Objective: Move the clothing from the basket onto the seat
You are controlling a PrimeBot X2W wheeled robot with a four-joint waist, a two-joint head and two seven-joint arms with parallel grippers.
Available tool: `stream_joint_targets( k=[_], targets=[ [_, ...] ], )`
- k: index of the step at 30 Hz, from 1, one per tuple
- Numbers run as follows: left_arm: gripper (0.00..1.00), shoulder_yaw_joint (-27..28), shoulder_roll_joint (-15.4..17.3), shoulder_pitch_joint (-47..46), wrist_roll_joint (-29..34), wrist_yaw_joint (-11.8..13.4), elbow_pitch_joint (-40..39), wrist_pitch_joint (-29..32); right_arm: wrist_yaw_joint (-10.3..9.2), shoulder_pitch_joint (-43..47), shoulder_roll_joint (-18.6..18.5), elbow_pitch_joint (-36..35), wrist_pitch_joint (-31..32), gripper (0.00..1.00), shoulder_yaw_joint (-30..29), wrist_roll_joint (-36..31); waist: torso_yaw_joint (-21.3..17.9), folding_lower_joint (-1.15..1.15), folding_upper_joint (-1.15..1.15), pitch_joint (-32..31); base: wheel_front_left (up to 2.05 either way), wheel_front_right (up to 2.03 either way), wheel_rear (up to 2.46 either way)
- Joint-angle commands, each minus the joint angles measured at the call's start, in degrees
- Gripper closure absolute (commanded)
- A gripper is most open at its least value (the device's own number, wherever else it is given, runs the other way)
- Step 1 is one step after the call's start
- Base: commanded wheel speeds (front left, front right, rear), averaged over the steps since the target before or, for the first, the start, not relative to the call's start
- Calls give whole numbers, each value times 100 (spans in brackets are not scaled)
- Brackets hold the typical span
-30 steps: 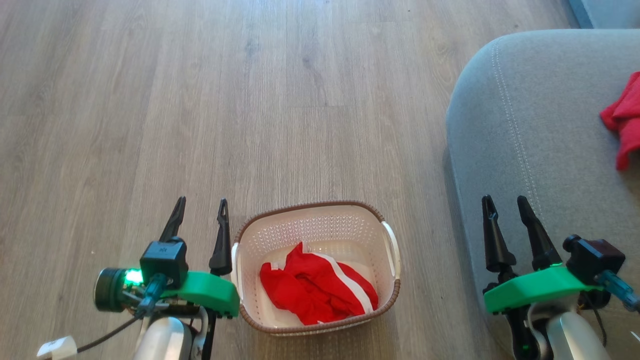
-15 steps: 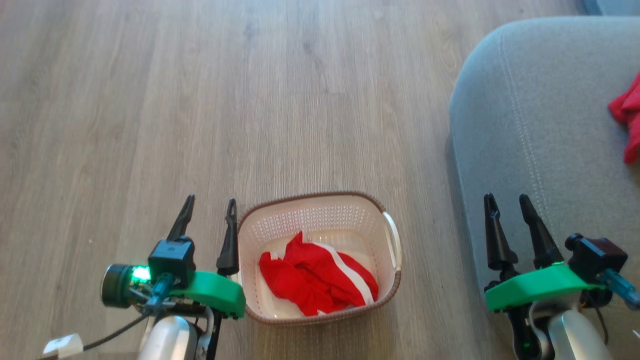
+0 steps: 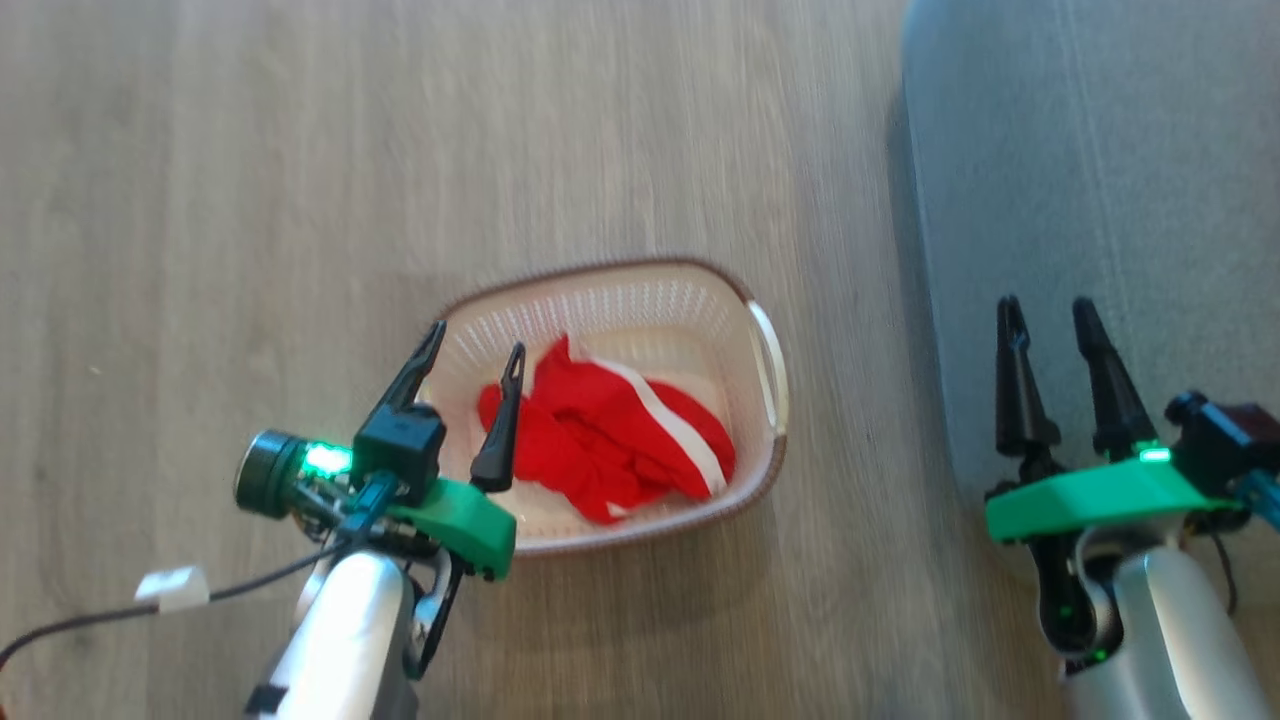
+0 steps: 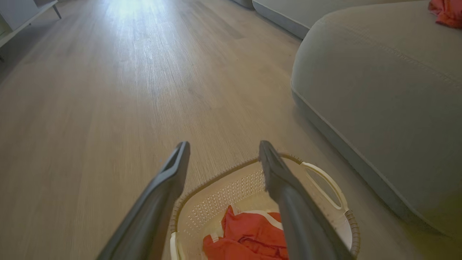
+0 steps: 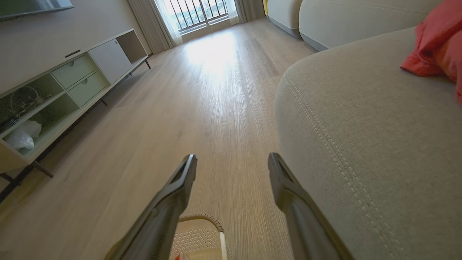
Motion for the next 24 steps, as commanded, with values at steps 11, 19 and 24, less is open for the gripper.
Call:
stream_joint_targets(
  k=[11, 19, 24],
  targets=[
    [0, -362, 429, -1231, 493, -213, 907, -28, 0, -456, 65, -695, -37, 0, 252, 193, -776, -1, 0, 1903, 0, 0, 0],
    [0, -741, 725, -1969, 697, -189, 1858, -28, 0, -573, 66, -971, -37, 0, 618, 248, -1108, -1, 0, 2629, 0, 0, 0],
    [0, -1031, 848, -2578, 773, -336, 2613, -28, 0, -633, 66, -1201, -37, 0, 787, 399, -1276, -1, 0, 3057, 0, 0, 0]
  ],
)
